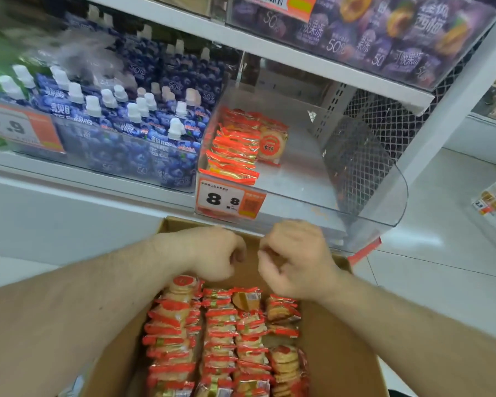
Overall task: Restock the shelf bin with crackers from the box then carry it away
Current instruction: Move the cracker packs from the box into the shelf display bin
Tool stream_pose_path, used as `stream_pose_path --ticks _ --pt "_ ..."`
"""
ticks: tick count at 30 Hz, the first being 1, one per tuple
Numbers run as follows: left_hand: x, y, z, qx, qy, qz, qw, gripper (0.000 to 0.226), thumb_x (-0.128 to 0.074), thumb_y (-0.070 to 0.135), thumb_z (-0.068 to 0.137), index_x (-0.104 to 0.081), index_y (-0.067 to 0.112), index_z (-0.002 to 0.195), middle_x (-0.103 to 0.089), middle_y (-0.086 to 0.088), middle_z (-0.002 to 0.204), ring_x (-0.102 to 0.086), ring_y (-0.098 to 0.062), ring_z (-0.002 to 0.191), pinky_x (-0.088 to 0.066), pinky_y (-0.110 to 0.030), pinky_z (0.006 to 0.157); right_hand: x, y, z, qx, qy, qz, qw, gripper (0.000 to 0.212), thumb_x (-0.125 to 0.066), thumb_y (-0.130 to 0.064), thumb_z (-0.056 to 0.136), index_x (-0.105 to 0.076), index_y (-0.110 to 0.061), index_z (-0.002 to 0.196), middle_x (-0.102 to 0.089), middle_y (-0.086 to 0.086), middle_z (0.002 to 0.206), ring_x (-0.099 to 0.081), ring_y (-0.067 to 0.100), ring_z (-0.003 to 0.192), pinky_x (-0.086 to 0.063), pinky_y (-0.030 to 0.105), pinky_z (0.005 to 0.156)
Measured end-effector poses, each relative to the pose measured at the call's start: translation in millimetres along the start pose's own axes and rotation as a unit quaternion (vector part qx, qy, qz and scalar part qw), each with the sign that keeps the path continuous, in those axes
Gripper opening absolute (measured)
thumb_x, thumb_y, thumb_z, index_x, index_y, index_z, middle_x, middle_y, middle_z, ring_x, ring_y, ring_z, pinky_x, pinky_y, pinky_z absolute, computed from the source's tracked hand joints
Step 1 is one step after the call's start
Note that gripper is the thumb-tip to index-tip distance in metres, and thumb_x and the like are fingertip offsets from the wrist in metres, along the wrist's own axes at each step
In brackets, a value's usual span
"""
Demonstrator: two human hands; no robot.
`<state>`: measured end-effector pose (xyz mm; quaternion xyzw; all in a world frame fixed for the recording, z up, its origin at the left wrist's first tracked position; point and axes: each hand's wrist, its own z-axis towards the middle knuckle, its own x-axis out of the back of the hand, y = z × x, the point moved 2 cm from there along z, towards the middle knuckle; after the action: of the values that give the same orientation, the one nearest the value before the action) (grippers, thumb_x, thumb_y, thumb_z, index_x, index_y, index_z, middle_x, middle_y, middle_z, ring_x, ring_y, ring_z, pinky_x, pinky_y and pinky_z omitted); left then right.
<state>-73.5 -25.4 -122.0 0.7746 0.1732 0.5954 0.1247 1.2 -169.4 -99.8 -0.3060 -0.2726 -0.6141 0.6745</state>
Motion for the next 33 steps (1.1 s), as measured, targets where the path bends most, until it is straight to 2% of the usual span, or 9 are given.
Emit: stream_pose_path --ticks 2,5,7,9,11,18,27,30,33 --pt "-8.9 -4.5 -0.9 0.031 -0.069 0.01 0.997 0.033 -0.054 0.02 0.085 -0.058 0.028 0.117 -0.057 0.012 0.1 -0.056 -0.012 0.097 -0.049 -0.027 0.086 -31.9 15.7 -39.5 -0.117 -0.127 0.006 0.985 0.009 -0.056 -0.019 0.073 -0.058 -0.013 0.066 -0.052 -0.004 0.061 -0.051 0.018 0.058 -0.043 0.026 0.056" --pt "-16.2 -6.4 -1.0 0.047 -0.131 0.019 0.99 0.04 -0.055 0.024 0.088 -0.054 0.028 0.127 -0.056 0.009 0.117 -0.055 -0.013 0.108 -0.048 -0.031 0.096 -82.2 58.2 -95.6 -0.386 -0.337 0.023 0.858 0.007 -0.057 -0.024 0.081 -0.062 -0.022 0.086 -0.06 -0.008 0.083 -0.061 0.017 0.082 -0.049 0.028 0.073" --pt "-19.6 -7.6 0.9 0.048 -0.147 0.019 0.988 0.041 -0.054 0.024 0.089 -0.053 0.028 0.129 -0.055 0.009 0.123 -0.053 -0.013 0.111 -0.047 -0.031 0.097 -107.9 75.0 -126.7 -0.579 -0.322 0.092 0.744 0.029 -0.065 -0.022 0.084 -0.062 -0.02 0.112 -0.062 -0.003 0.101 -0.062 0.016 0.089 -0.047 0.024 0.075" --pt "-21.5 -9.6 3.9 0.052 -0.153 0.014 0.987 0.041 -0.053 0.023 0.089 -0.052 0.028 0.13 -0.055 0.009 0.122 -0.053 -0.013 0.109 -0.047 -0.03 0.096 -130.5 73.0 -148.2 -0.726 -0.231 0.216 0.61 0.052 -0.067 -0.015 0.084 -0.049 -0.02 0.132 -0.064 0.005 0.093 -0.056 0.016 0.064 -0.044 0.027 0.054" --pt "-23.7 -12.2 6.3 0.058 -0.156 0.008 0.986 0.041 -0.052 0.021 0.09 -0.052 0.027 0.13 -0.054 0.011 0.114 -0.052 -0.012 0.104 -0.047 -0.029 0.093 -152.7 69.4 -163.0 -0.771 -0.188 0.275 0.543 0.065 -0.066 -0.013 0.086 -0.036 -0.027 0.142 -0.066 0.008 0.09 -0.052 0.015 0.048 -0.036 0.026 0.041" --pt "-34.0 -24.9 5.4 0.084 -0.183 0.006 0.98 0.039 -0.051 0.021 0.091 -0.052 0.028 0.129 -0.057 0.008 0.121 -0.055 -0.013 0.103 -0.049 -0.027 0.084 -196.2 59.8 -192.8 -0.841 -0.101 0.313 0.43 0.036 -0.064 -0.037 0.091 -0.049 -0.017 0.116 -0.069 0.009 0.099 -0.06 0.023 0.068 -0.042 0.027 0.046" --pt "-37.8 -35.7 5.4 0.136 -0.18 -0.021 0.974 0.043 -0.053 0.027 0.091 -0.05 0.024 0.134 -0.059 0.008 0.115 -0.056 -0.013 0.1 -0.049 -0.025 0.081 -151.6 18.4 -172.9 -0.869 0.02 0.305 0.389 0.014 -0.057 -0.001 0.076 -0.063 -0.002 0.089 -0.054 0.007 0.059 -0.048 0.018 0.049 -0.039 0.031 0.051" --pt "-37.8 -34.6 7.1 0.237 -0.135 -0.142 0.952 0.065 -0.056 0.045 0.091 -0.033 0.017 0.145 -0.055 -0.005 0.131 -0.057 -0.022 0.106 -0.051 -0.034 0.076 -140.2 -4.7 -135.5 -0.808 0.025 0.461 0.367 0.015 -0.048 0.007 0.077 -0.058 -0.004 0.08 -0.053 0.006 0.062 -0.045 0.016 0.051 -0.04 0.029 0.055" --pt "-37.6 -30.9 7.7 0.325 -0.085 -0.339 0.879 0.071 -0.064 0.039 0.089 -0.025 0.022 0.145 -0.052 -0.016 0.131 -0.06 -0.031 0.102 -0.056 -0.04 0.069 -134.6 -21.5 -97.6 -0.738 0.003 0.584 0.338 0.019 -0.04 0.01 0.08 -0.05 -0.007 0.078 -0.053 0.008 0.073 -0.044 0.016 0.059 -0.042 0.027 0.061"
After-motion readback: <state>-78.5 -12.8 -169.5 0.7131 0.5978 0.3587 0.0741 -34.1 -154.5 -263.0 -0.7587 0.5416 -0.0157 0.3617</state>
